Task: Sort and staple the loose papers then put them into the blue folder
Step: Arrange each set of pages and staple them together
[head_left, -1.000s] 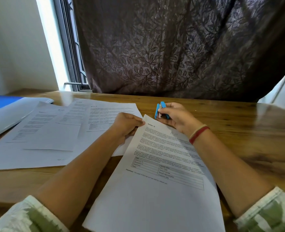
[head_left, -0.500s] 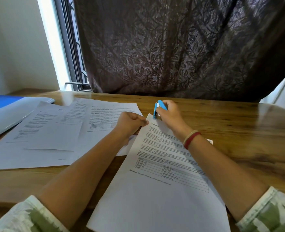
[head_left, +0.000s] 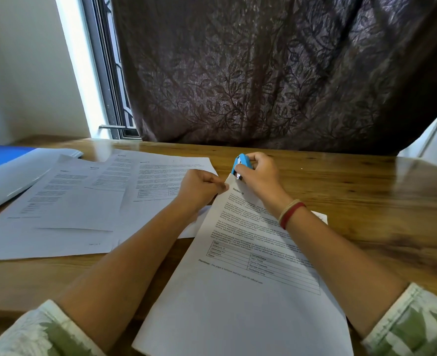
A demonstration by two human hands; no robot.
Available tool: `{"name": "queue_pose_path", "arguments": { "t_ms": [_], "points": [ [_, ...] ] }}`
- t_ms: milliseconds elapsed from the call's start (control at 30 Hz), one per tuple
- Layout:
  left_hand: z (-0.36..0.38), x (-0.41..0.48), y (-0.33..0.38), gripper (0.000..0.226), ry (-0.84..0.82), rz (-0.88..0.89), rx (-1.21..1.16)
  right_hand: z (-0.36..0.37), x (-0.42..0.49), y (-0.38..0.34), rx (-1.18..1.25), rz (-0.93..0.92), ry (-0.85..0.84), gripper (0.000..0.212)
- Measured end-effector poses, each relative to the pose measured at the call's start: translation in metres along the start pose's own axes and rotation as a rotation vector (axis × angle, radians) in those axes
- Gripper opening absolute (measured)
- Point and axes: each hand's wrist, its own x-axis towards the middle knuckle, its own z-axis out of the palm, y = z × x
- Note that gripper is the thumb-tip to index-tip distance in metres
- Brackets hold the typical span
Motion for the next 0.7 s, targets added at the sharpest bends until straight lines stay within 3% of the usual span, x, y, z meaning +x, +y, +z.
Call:
{"name": "queue_pose_path", "arguments": {
  "t_ms": [167,467,600,700],
  "points": [
    [0.001,-0.001,0.0,0.006,-0.014,0.006,0.014,0.002,0.0,0.001,0.006,-0.018,0.006,0.025],
    [-0.001,-0.003,0.0,0.006,-0.027,-0.002,-0.053,0.01,-0.001,0.001,0.317,0.1,-0.096,0.021],
    [0.001,-0.001,-0.001,0.005,-0.017,-0.013,-0.05,0.01,0.0,0.001,0.296,0.114,-0.111,0.022],
    [0.001,0.0,-0.001,0.006,-0.006,-0.019,-0.042,0.013,0.003,0.004,0.202,0.021,-0.069,0.018]
  ]
}}
